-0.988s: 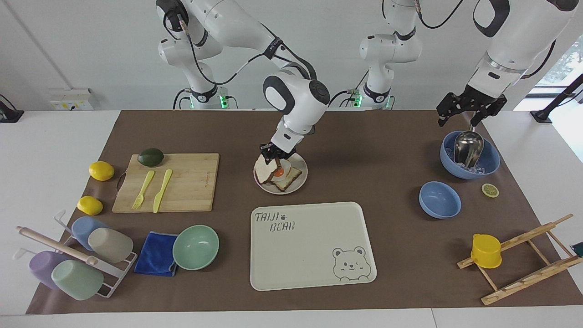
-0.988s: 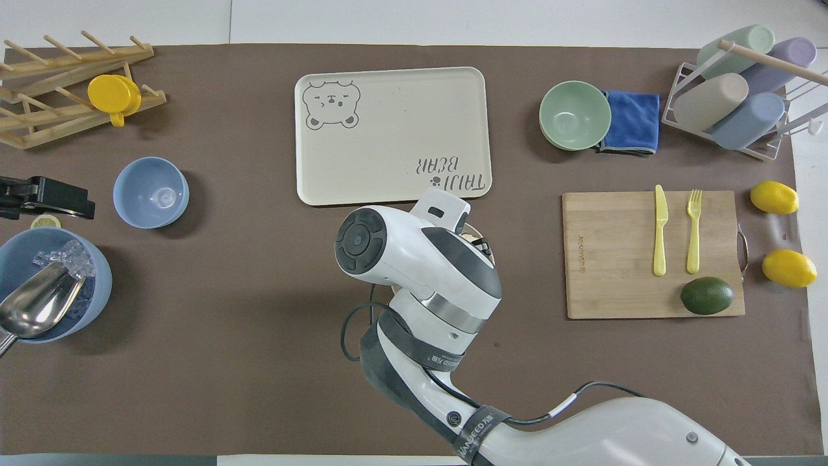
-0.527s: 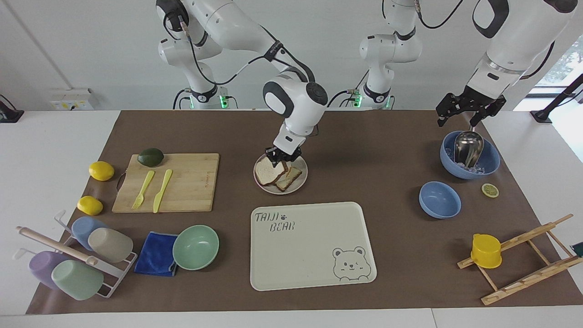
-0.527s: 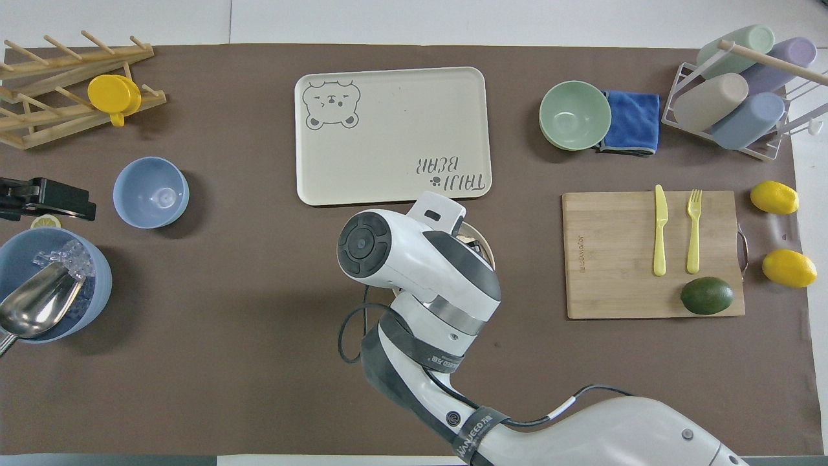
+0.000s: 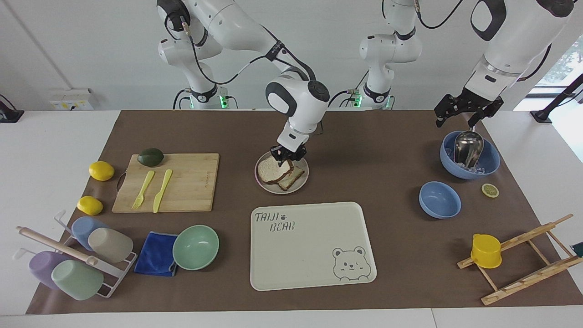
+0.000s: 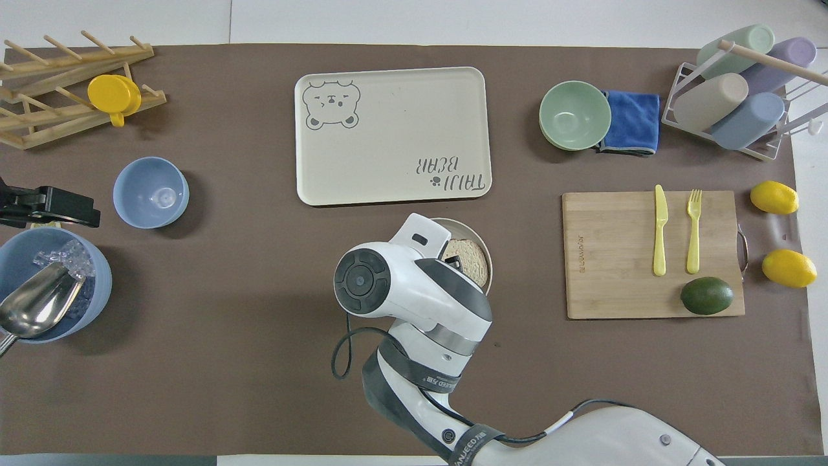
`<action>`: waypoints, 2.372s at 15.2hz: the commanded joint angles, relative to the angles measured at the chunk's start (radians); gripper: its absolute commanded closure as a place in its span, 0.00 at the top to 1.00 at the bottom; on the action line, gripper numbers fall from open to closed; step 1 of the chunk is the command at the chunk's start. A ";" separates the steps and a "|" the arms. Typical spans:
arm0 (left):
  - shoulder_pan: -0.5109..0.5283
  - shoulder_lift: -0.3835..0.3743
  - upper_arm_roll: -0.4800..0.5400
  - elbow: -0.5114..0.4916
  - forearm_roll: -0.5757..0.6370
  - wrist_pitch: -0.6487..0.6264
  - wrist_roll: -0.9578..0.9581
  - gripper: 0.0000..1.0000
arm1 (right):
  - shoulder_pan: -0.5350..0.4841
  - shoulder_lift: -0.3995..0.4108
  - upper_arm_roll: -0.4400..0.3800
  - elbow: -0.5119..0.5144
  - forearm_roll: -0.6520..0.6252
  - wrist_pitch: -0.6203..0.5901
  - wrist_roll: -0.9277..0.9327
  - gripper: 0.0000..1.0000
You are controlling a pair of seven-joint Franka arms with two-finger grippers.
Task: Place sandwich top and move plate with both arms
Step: 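Carry the bread slice over the plate and lower it onto the egg, then open the right gripper and withdraw while the left gripper reaches the plate, then grip the plate rim with the left gripper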
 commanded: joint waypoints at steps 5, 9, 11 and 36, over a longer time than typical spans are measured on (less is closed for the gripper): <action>-0.007 -0.036 0.005 -0.057 0.013 0.054 -0.001 1.00 | -0.141 -0.108 0.041 0.067 0.197 -0.016 0.000 1.00; -0.024 -0.018 -0.003 -0.080 0.003 0.088 -0.022 1.00 | -0.295 -0.165 0.033 0.189 0.300 -0.254 -0.035 1.00; -0.080 0.001 -0.003 -0.128 -0.039 0.163 -0.087 1.00 | -0.383 -0.191 0.027 0.246 0.315 -0.403 -0.125 1.00; -0.593 0.252 -0.005 -0.425 -0.317 0.812 -0.406 0.98 | -0.326 -0.376 -0.524 0.213 0.406 -0.657 -0.808 1.00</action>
